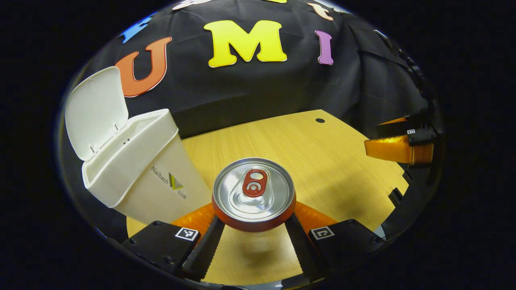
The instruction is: Press the lid of the desktop garbage bin to open it, pick up the crumpled paper on the desktop and throw it into the bin, then pick up the pop can on the desktop and drop it into the bin, and finally close the garbage bin lid.
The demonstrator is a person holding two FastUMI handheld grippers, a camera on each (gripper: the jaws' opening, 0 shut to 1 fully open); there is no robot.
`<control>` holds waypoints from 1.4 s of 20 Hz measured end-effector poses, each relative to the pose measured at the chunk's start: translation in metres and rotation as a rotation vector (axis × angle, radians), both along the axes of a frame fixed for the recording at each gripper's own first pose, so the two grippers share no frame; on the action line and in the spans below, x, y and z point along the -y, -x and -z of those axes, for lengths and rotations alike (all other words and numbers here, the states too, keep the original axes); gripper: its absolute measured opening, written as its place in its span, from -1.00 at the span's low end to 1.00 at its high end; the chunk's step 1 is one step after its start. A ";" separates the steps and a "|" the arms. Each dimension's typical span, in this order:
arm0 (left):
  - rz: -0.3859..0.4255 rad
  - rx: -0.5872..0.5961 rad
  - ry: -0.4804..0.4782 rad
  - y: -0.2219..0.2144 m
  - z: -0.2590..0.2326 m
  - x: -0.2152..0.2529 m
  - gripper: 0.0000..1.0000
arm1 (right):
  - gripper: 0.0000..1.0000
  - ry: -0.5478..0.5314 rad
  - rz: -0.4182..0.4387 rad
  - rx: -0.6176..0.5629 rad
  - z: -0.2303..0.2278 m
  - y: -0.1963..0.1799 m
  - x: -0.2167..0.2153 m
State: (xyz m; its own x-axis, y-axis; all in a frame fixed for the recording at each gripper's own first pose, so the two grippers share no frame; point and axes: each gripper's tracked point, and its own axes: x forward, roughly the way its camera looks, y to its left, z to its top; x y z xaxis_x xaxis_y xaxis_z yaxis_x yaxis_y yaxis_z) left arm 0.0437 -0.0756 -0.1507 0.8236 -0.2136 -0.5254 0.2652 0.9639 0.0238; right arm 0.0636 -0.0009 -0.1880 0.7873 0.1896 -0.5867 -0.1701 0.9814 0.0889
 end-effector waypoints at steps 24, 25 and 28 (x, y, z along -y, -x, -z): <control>-0.477 -0.017 0.125 -0.099 -0.096 -0.214 0.71 | 0.94 -0.015 -0.054 -0.079 0.030 0.009 -0.055; -0.488 -0.033 0.132 -0.101 -0.089 -0.217 0.72 | 0.94 -0.008 -0.056 -0.082 0.032 0.011 -0.055; -0.499 -0.055 0.117 -0.104 -0.081 -0.217 0.72 | 0.94 0.007 -0.065 -0.090 0.033 0.014 -0.053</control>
State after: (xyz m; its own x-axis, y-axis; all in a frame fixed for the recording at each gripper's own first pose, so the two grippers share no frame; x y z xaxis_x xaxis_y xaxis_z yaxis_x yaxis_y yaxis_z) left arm 0.1474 0.1416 -0.0696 0.8121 0.1385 -0.5668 -0.2300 0.9688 -0.0928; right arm 0.0499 0.0526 -0.2215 0.7173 0.2343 -0.6561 -0.2249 0.9692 0.1003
